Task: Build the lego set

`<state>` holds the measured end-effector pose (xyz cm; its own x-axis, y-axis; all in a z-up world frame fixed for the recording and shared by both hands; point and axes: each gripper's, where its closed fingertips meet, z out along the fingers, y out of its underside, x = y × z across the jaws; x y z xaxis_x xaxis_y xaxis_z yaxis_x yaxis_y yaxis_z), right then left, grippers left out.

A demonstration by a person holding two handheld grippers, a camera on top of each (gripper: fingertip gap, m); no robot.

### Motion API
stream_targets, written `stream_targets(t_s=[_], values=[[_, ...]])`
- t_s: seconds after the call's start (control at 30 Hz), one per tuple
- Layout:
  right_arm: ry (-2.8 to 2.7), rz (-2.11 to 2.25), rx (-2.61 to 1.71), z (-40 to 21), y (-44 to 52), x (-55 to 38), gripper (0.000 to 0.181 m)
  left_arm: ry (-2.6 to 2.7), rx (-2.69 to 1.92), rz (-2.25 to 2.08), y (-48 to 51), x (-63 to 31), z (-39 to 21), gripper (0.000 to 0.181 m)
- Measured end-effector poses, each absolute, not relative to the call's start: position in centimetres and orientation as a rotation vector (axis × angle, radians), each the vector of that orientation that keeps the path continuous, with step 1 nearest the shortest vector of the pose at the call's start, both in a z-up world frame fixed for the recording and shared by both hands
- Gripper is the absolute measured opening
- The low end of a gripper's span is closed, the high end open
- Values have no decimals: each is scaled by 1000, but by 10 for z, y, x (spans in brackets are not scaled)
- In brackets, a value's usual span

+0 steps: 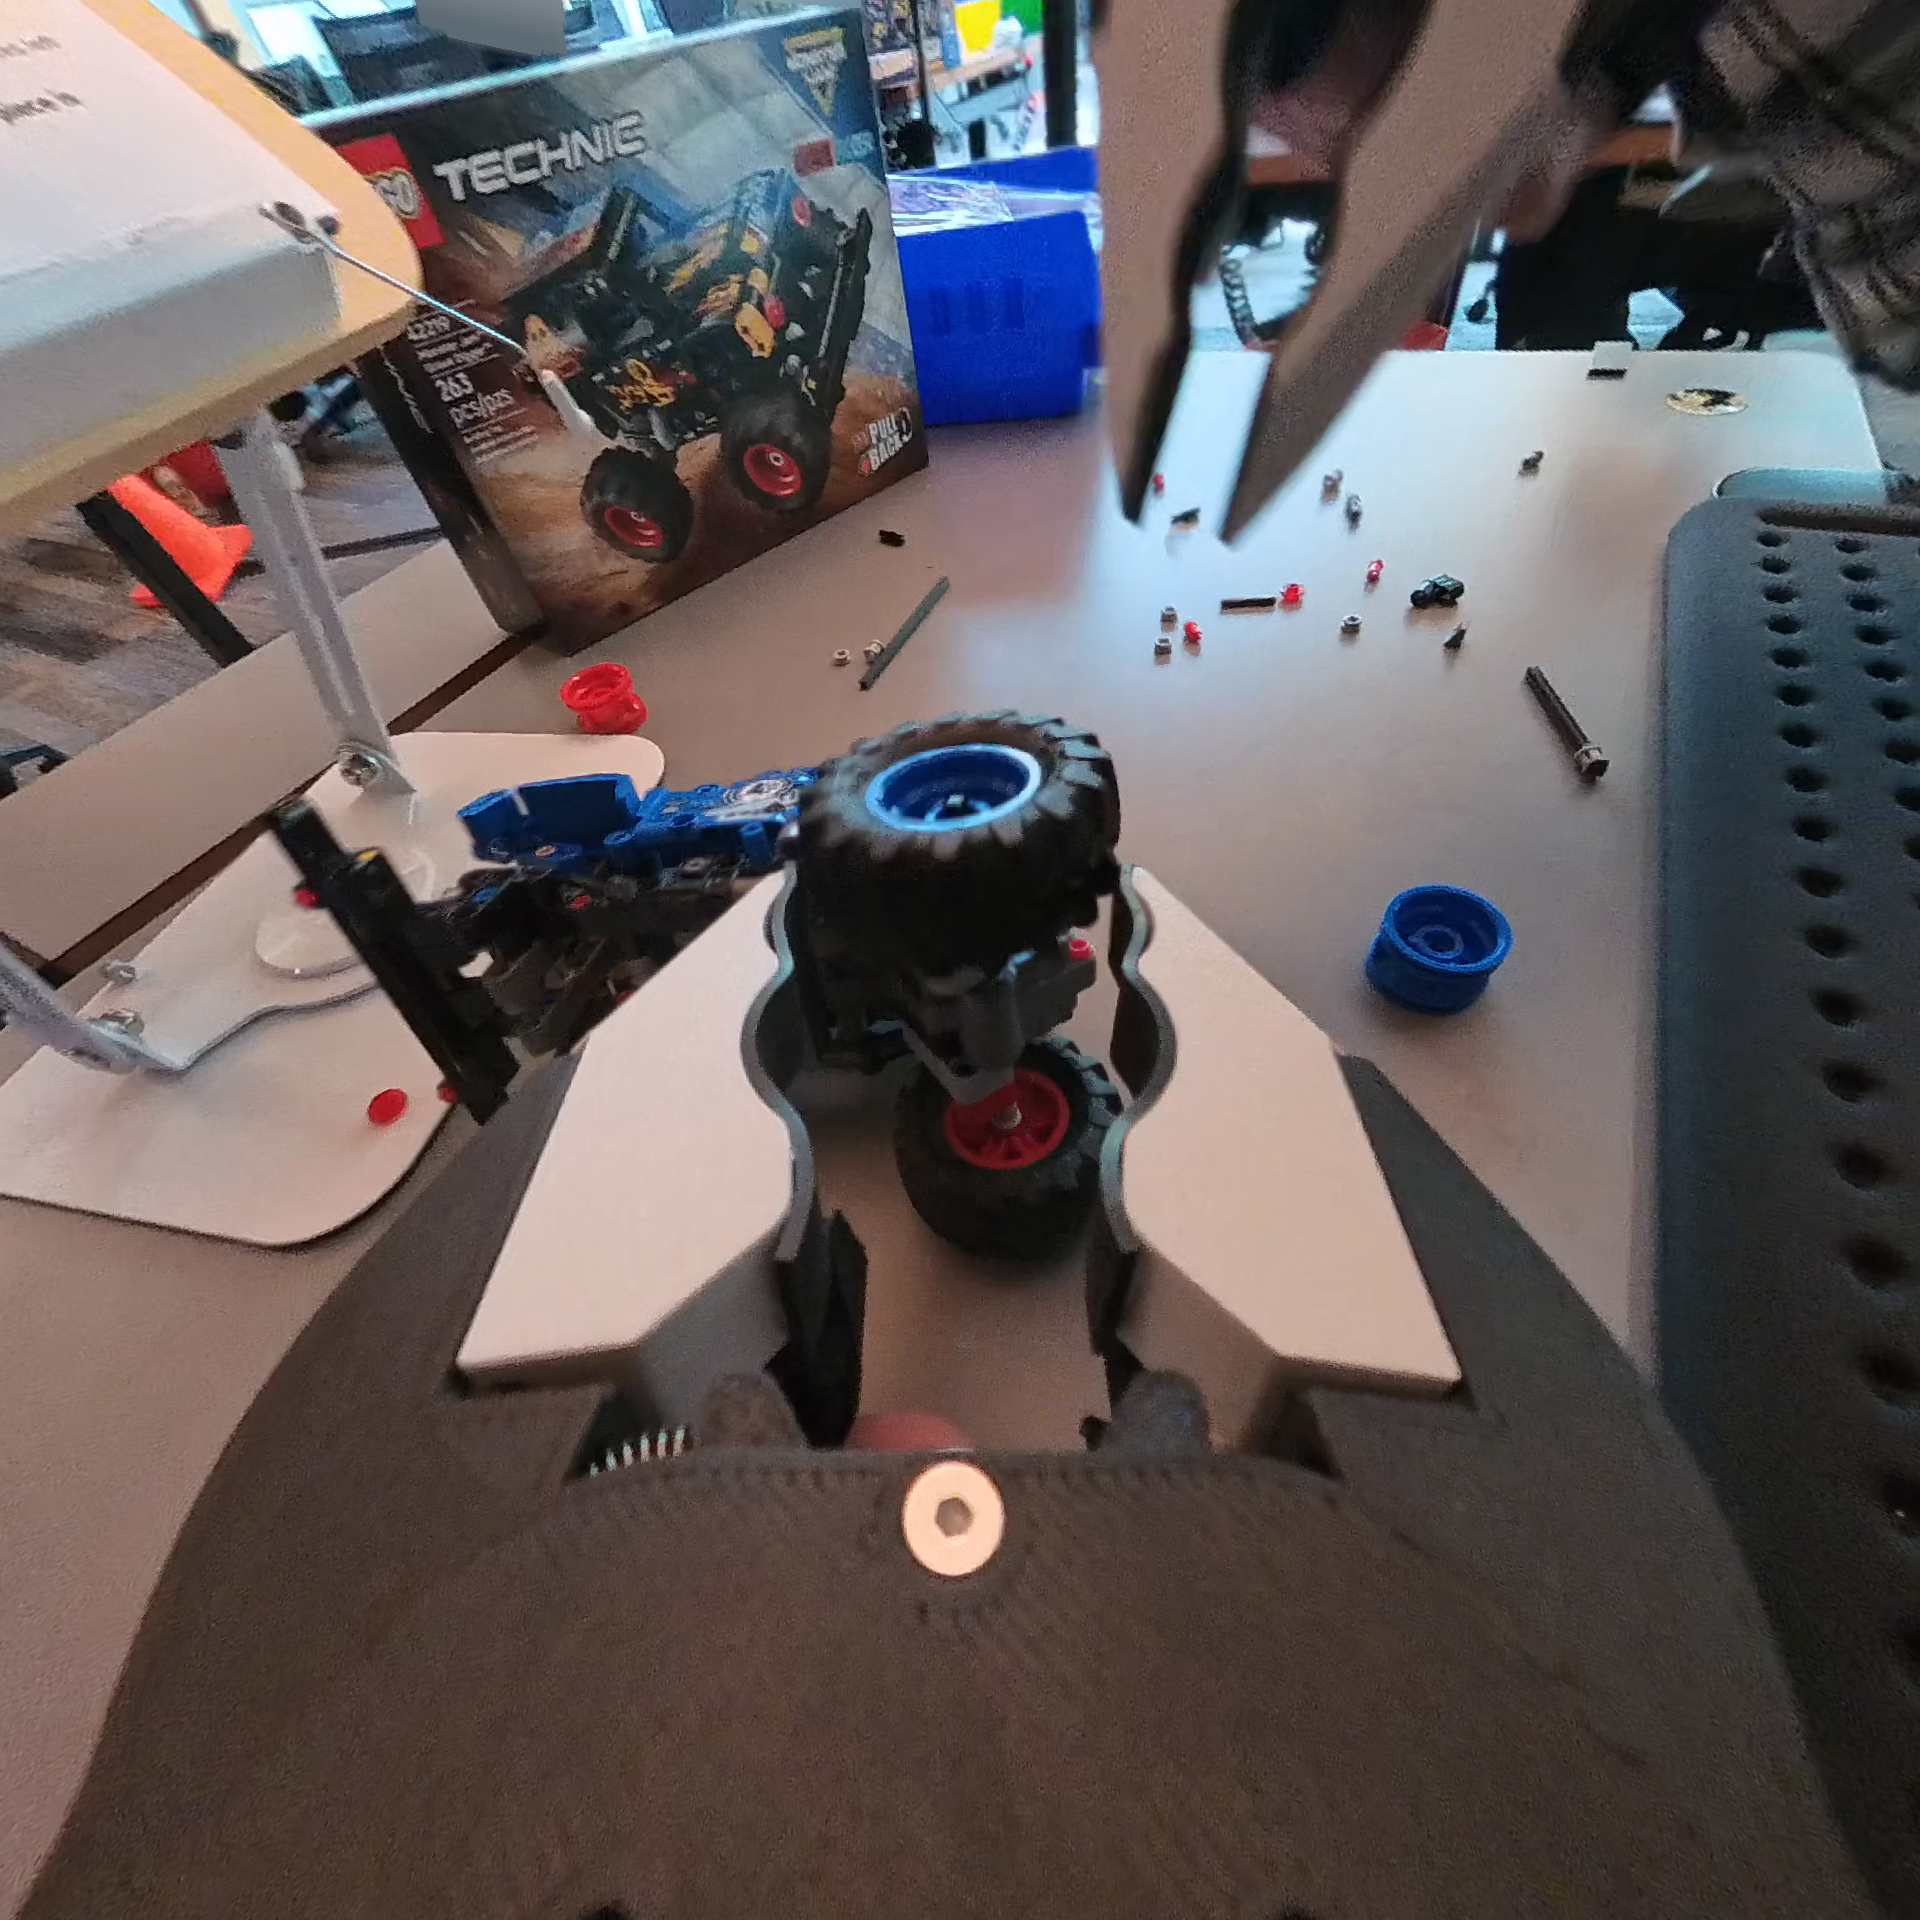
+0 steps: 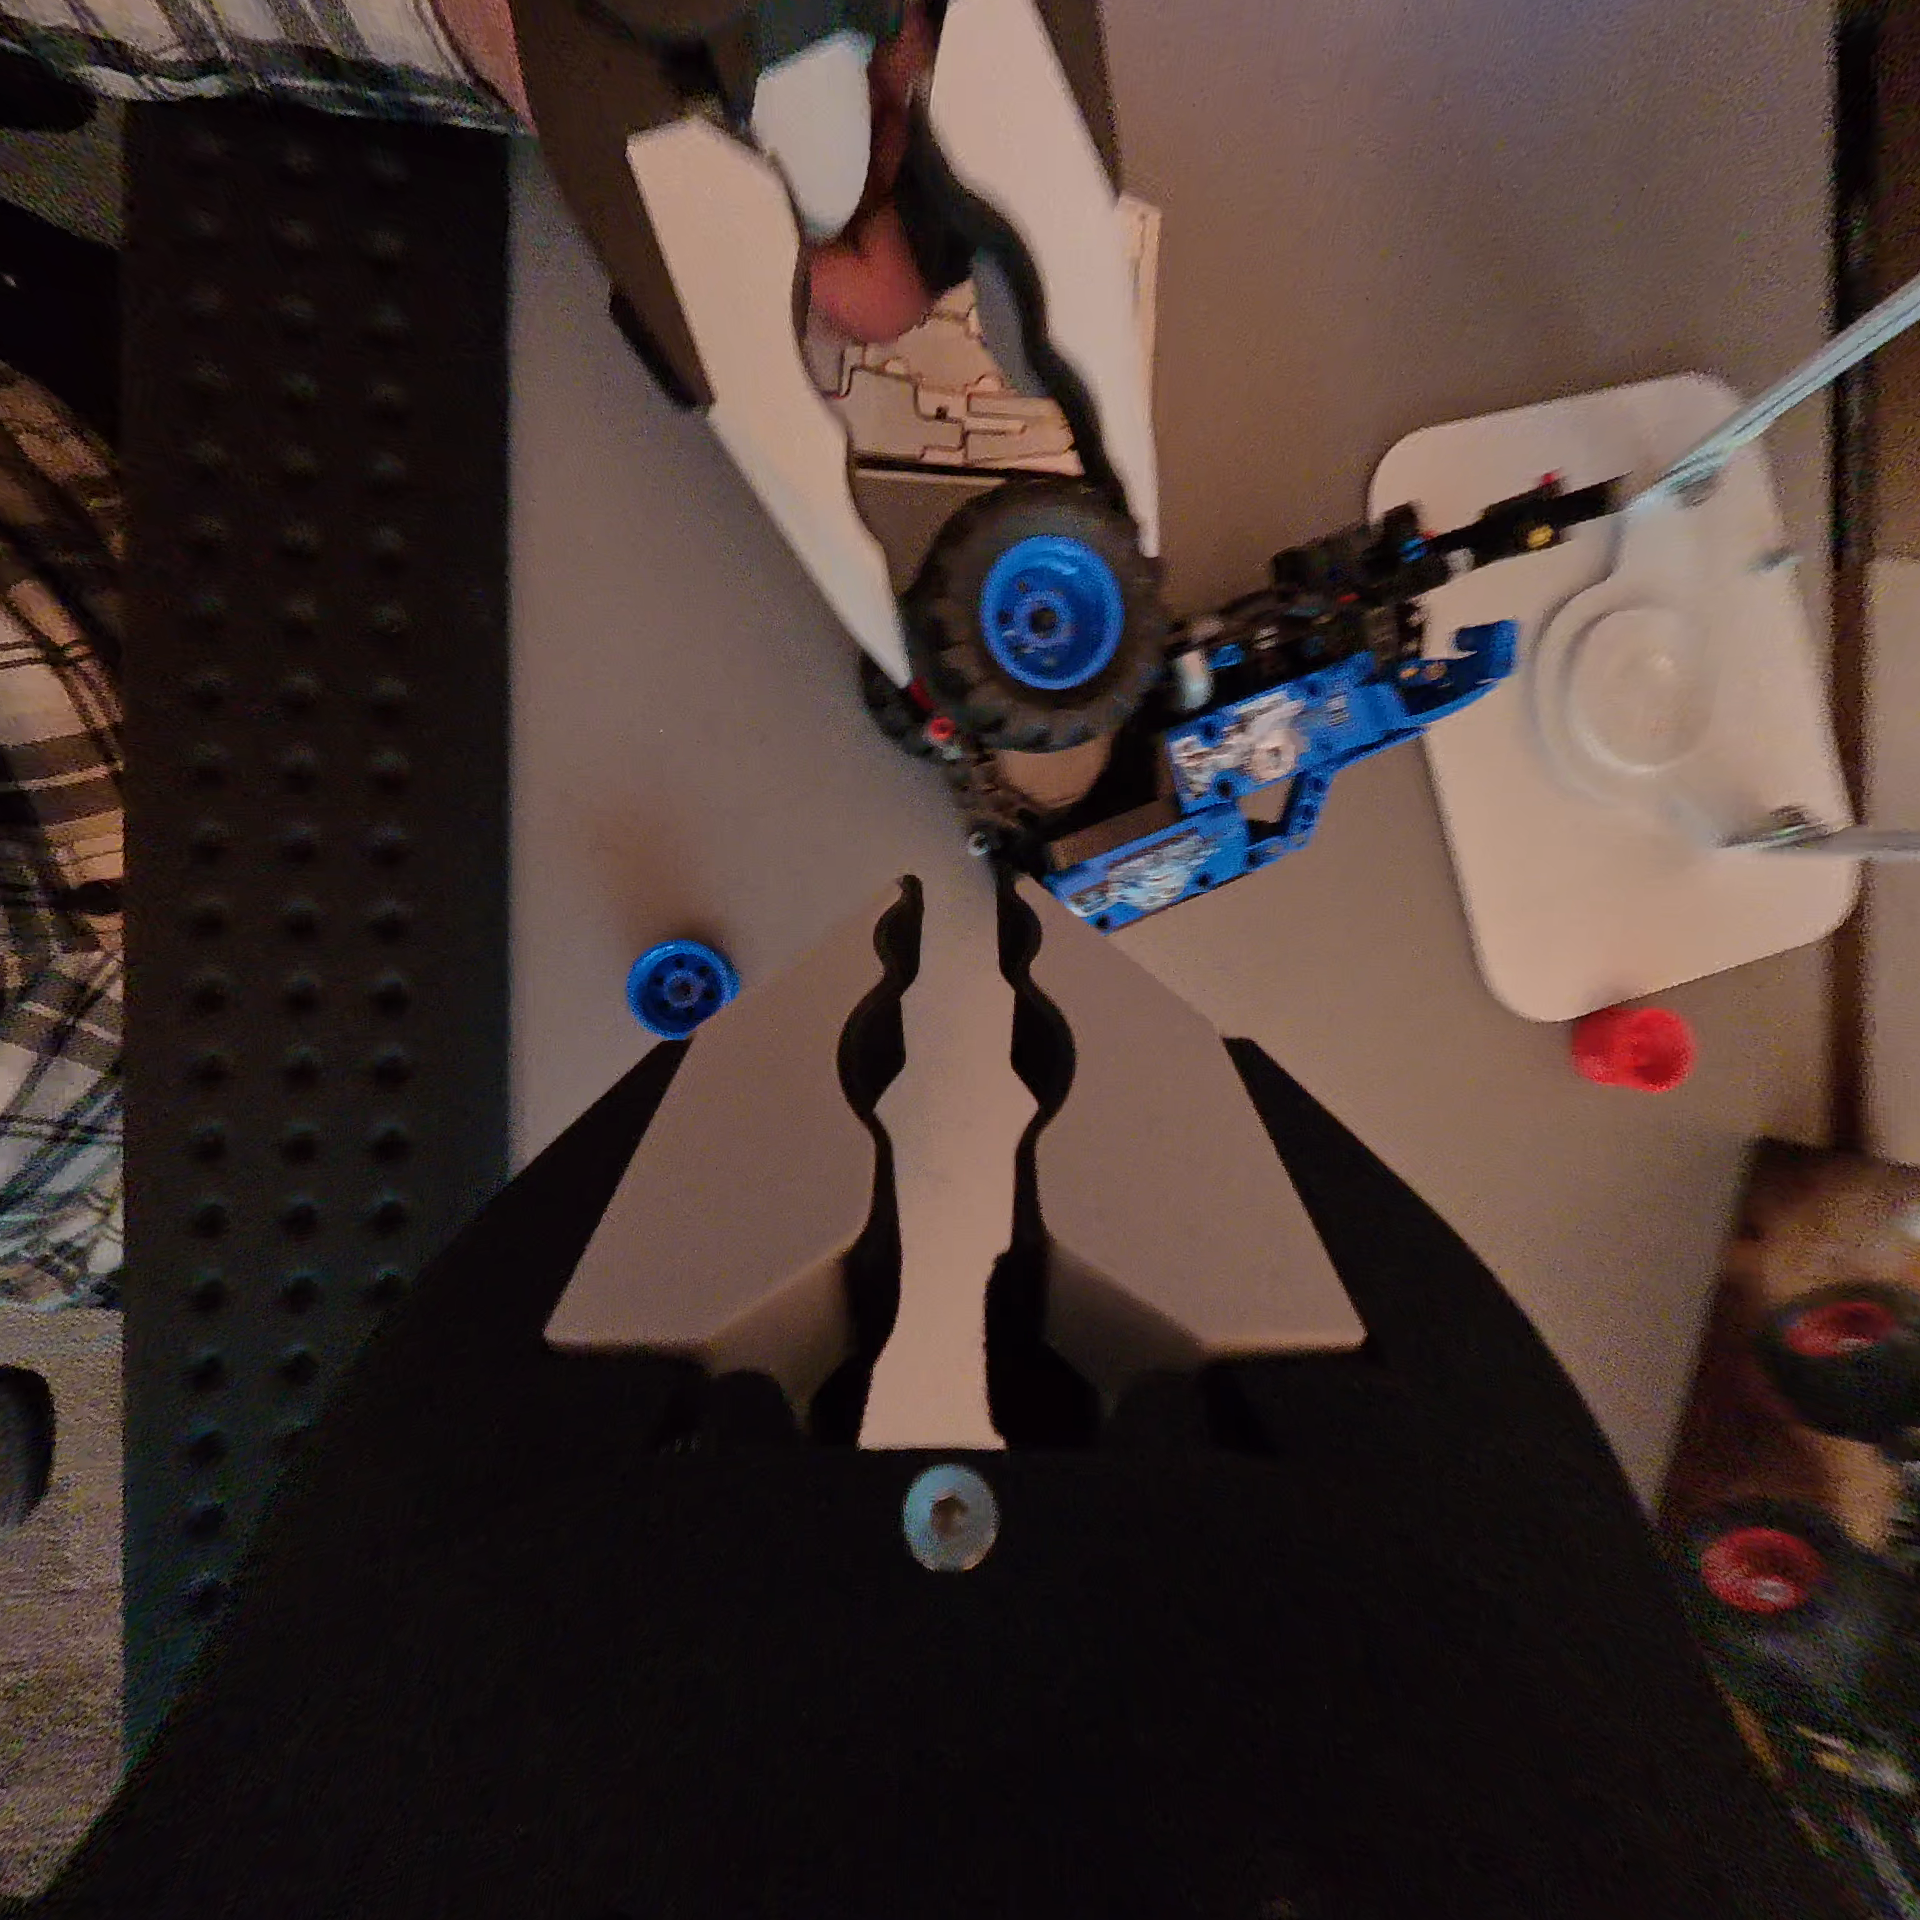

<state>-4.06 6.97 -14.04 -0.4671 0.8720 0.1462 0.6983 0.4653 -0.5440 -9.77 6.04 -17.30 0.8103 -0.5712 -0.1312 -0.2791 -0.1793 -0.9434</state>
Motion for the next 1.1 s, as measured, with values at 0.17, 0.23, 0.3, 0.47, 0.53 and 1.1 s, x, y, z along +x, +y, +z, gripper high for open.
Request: stream_targets(t_s=[0.17,0.23,0.3,0.47,0.53,1.1], values=[[-2280,661,-1506,-200,74,-26,22,556,-1770,-244,67,-118,-168,21],[-2261,699,-1555,-221,76,-26,22,567,-1807,-253,68,-118,-175,35],[-2210,736,-1594,-231,82,-26,22,615,-1852,-305,63,-112,-186,46],[-2113,788,-1617,-232,94,-27,29,791,-2118,-259,52,-107,-250,96],[-2106,794,-1607,-234,94,-30,29,791,-2164,-187,62,-108,-259,71],[-1605,1064,-1595,-177,146,-29,66,841,-2041,-90,111,-68,-194,60]])
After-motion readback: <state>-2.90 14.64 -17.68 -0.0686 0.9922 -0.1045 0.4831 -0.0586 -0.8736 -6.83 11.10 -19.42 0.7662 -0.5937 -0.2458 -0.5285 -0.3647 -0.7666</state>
